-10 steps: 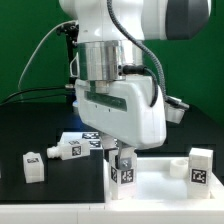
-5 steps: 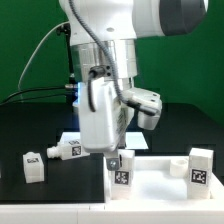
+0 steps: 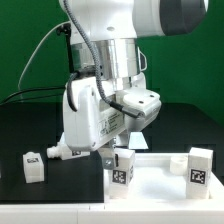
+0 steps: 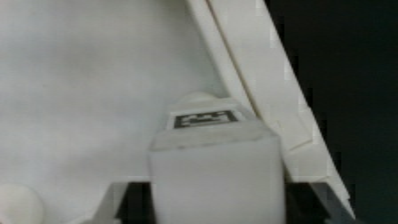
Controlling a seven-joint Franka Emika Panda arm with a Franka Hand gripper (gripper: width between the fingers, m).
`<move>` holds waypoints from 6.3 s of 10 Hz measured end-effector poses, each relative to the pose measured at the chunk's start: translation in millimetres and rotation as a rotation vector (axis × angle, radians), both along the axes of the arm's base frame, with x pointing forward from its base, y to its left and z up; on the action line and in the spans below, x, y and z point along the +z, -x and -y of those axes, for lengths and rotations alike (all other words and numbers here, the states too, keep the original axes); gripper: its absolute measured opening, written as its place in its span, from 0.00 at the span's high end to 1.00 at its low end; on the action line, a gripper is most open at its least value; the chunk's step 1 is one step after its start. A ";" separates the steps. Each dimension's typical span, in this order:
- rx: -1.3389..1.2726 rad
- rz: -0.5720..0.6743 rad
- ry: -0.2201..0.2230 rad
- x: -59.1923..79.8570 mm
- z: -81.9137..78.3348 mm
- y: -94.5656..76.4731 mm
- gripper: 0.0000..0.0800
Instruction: Assemble square table
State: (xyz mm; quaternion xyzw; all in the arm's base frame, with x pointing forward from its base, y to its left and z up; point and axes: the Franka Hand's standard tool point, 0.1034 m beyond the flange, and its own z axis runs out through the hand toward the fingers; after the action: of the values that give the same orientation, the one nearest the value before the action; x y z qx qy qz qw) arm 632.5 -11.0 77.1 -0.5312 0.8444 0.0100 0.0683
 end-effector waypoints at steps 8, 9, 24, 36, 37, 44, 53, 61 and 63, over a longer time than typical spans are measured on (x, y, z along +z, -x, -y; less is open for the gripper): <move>0.087 0.008 -0.033 29.5 -28.2 3.5 0.19; 0.089 0.009 -0.033 29.6 -28.8 3.4 0.19; 0.245 -0.022 -0.010 17.1 -75.2 64.7 0.19; 0.268 0.016 0.003 -32.9 -70.4 110.2 0.19; 0.272 0.000 0.006 -40.3 -67.1 115.4 0.19; 0.294 -0.034 0.026 -61.7 -70.6 125.2 0.54; 0.347 -0.040 0.025 -63.2 -72.1 129.0 0.92; 0.931 -0.012 -0.004 -59.5 -3.9 150.0 0.92; 1.051 0.001 0.005 -58.9 0.1 148.2 0.92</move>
Offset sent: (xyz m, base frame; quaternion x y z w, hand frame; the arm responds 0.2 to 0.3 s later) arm -0.0207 0.0191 0.0383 -0.0167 0.0035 -0.0610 0.9980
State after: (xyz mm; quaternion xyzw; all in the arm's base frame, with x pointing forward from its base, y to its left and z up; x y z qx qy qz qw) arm 484.2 -11.1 18.2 -0.8832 0.4642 0.0408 0.0531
